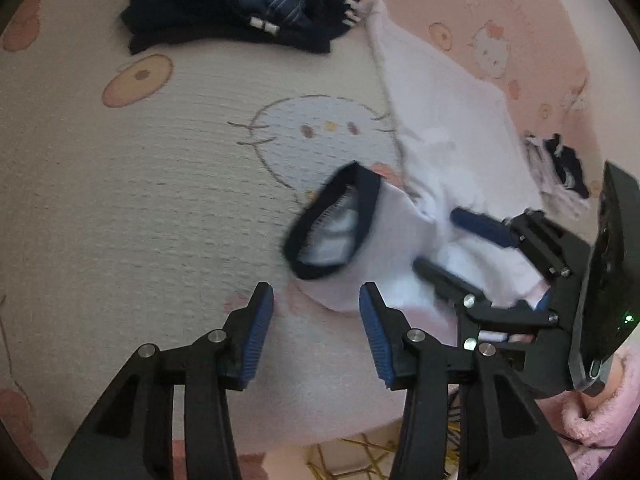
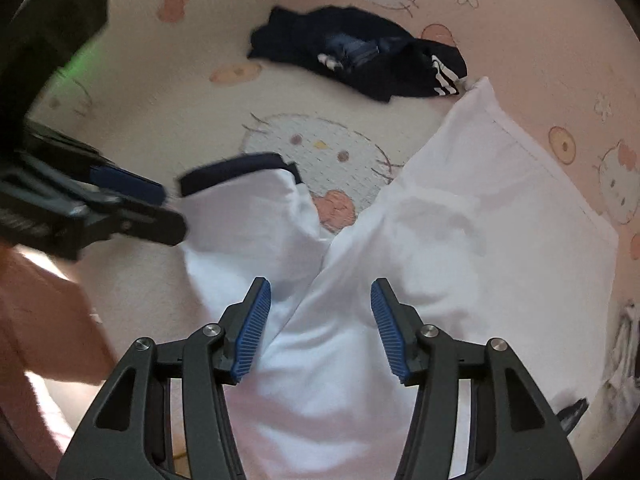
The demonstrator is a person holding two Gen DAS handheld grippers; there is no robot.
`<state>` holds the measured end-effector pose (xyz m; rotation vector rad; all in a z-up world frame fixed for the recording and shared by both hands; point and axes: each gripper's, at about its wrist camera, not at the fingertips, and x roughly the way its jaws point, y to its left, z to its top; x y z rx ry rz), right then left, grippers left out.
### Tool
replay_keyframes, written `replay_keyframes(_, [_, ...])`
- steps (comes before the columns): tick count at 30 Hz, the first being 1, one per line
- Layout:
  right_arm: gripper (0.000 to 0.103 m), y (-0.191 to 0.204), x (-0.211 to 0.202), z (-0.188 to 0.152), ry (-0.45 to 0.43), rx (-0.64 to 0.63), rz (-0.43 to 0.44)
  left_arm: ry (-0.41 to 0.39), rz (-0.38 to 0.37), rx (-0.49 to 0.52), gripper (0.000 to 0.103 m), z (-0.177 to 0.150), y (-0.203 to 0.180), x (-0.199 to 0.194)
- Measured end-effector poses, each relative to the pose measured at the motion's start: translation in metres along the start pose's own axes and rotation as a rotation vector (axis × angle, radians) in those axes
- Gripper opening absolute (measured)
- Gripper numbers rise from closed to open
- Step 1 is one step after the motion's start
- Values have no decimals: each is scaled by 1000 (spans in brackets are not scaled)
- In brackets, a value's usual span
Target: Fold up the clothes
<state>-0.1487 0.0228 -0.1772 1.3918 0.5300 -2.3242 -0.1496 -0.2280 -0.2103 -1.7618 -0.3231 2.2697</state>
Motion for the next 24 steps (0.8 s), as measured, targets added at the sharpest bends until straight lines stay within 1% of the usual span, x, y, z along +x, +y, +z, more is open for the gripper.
replay_keyframes(2, [53, -11, 5, 10, -22, 56, -38, -33, 49, -5, 47, 6, 6, 2])
replay_keyframes(5, [53, -30, 4, 24, -51, 165, -33, -97, 114, -26, 47, 14, 14, 2])
replay_keyframes(7, [53, -36, -1, 30, -80, 184, -32, -116, 141, -51, 47, 14, 17, -2])
replay_keyframes(8, [53, -38, -4, 33, -96, 188, -32, -128, 177, -46, 47, 13, 15, -6])
replay_keyframes(9, [53, -40, -7, 36, -111, 193, -32, -141, 172, -30, 47, 13, 11, -10])
replay_keyframes(12, [55, -47, -16, 44, -158, 206, -32, -182, 86, 23, 47, 12, -3, -21])
replay_keyframes(13, [55, -47, -9, 47, -128, 183, -8, -181, 48, 33, 47, 12, -8, -20])
replay_keyframes(14, [54, -44, 0, 49, -85, 148, 25, -164, 31, 39, 47, 11, -12, -15])
replay_keyframes(15, [54, -39, 5, 48, -59, 121, 55, -141, 26, 44, 47, 11, -16, -8])
replay_keyframes(16, [53, -34, 11, 46, -40, 97, 85, -116, 42, 52, 47, 9, -20, -1])
replay_keyframes(18, [51, -23, 20, 42, 0, 67, 141, -59, 119, 64, 46, 6, -19, 13])
replay_keyframes(20, [51, -19, 28, 36, 35, 70, 156, -55, 143, 83, 46, 5, -20, 15])
replay_keyframes(22, [52, -16, 29, 33, 29, 53, 147, -50, 158, 88, 46, 5, -21, 17])
replay_keyframes(24, [52, -10, 30, 34, 29, 1, 119, -52, 182, 111, 46, 5, -27, 22])
